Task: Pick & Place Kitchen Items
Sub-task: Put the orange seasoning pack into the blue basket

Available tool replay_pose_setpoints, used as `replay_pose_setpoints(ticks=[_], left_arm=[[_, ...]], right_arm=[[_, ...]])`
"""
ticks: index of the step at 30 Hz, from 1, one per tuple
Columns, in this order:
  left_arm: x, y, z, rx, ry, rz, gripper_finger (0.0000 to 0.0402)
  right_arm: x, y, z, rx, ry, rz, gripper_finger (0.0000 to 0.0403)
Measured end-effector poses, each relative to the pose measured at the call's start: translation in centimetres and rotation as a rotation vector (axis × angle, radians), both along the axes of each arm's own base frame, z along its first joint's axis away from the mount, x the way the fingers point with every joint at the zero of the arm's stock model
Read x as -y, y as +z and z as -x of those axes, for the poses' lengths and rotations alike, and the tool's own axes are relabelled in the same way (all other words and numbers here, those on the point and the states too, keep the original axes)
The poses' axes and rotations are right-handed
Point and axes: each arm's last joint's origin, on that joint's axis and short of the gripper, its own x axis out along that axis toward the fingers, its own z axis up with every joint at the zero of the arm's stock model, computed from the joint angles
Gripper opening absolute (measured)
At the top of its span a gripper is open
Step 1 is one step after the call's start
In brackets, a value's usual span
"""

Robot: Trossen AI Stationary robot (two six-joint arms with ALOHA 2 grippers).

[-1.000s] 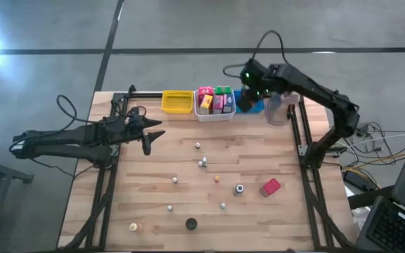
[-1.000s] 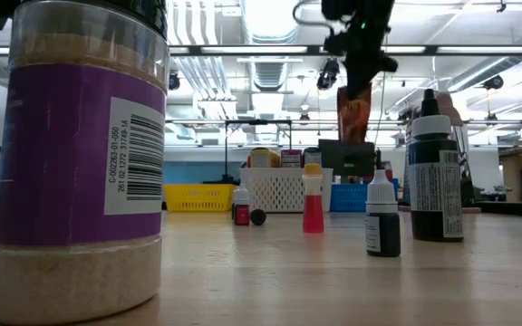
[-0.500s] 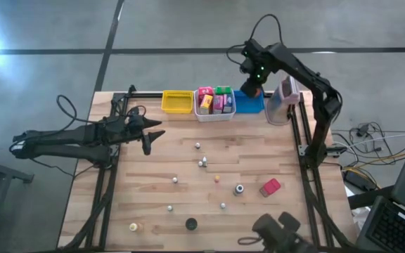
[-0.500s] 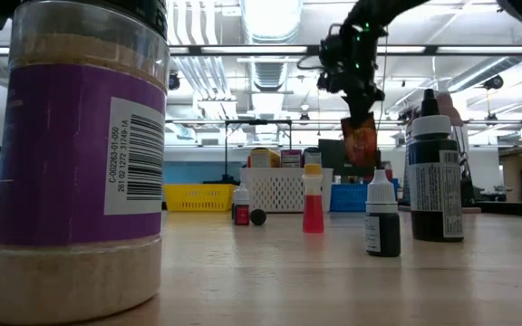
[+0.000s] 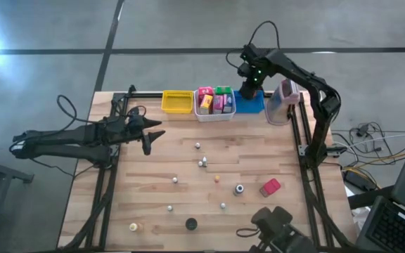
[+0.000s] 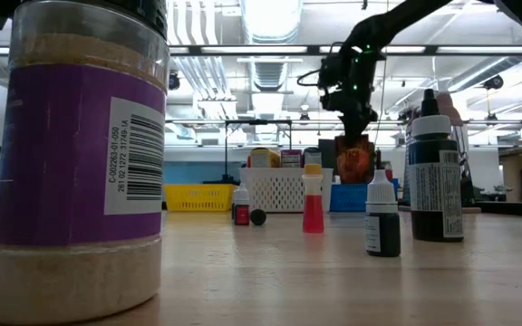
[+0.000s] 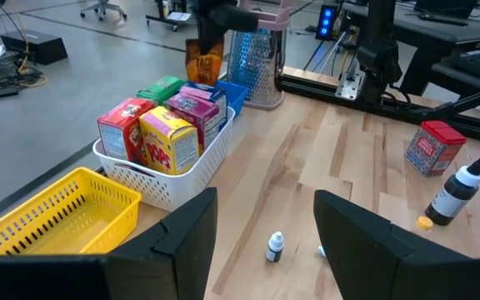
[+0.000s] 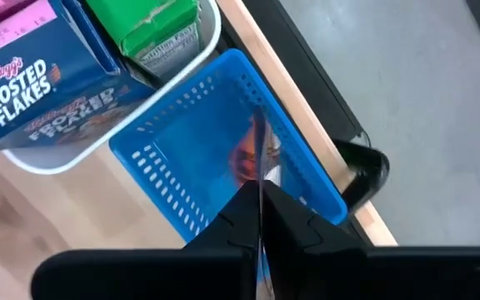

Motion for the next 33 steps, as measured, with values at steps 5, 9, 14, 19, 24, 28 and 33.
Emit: replay_pose_setpoints(ticks=[5,9,14,19,24,28,33], left_arm=[[0.0,0.0,0.0,0.0,0.0,0.001,0.0207],[0.0,0.0,0.0,0.001,0.0,0.001,0.0207],[0.0,0.0,0.0,0.001,0.001,0.002,0.0206],[0.0,0.0,0.0,0.001,0.001,0.003,0.0206],[0.0,0.0,0.0,0.001,0.001,0.003,0.0206],[0.0,0.0,0.0,0.001,0.001,0.002,0.0206],[0.0,0.0,0.0,-0.001,0.0,-0.001,0.0207]], right_arm=[[0.1,-1.4,0.0,0.004,0.016,-0.002,0.0008],[0.2,-2.5,-0.1,0.024,0.019,-0.006,0.0008],[0.3,-3.6,-0.3,0.064,0.023,-0.001,0.0008],[0.3,-3.9,-0.4,0.086,0.013,-0.005,0.0008],[0.3,-4.5,-0.4,0.097,0.008,-0.01,0.0008],[0.2,-5.2,-0.3,0.09,-0.002,-0.024,0.0008],[0.6,-6.8,-0.8,0.071,-0.014,-0.058,0.0008]])
